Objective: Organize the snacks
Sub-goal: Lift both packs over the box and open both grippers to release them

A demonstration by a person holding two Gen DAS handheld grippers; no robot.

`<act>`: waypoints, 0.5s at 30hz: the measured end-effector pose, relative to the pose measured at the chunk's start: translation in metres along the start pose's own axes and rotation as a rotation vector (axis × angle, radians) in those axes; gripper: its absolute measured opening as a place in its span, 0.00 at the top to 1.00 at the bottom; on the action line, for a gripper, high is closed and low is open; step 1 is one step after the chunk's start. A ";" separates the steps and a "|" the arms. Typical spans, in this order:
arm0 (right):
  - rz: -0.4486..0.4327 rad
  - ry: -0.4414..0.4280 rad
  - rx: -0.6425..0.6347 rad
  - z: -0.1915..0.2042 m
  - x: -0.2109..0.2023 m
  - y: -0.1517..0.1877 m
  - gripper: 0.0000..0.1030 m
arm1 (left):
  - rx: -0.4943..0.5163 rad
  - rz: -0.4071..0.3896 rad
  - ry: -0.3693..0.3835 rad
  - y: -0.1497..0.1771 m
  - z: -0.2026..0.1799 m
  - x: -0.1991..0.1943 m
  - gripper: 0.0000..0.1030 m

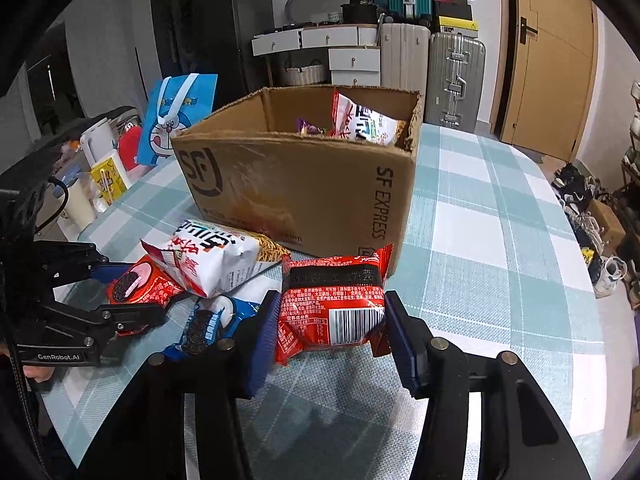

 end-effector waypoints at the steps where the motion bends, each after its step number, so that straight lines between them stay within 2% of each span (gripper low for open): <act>1: -0.004 -0.002 -0.003 0.001 -0.002 -0.001 0.50 | -0.004 -0.004 -0.003 0.000 0.001 -0.002 0.60; 15: -0.086 -0.033 -0.013 0.012 -0.029 -0.008 0.50 | -0.042 -0.076 0.026 -0.003 0.006 -0.035 0.60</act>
Point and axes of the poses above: each gripper's, at about its wrist camera, not at the fingertips, and x roughly the way its jaws point, z to its left, y to its underside, the point moved 2 cm from there along x, roughly the way its jaws point, and after that the axes turned 3 degrees about z, right-handed, at the moved point
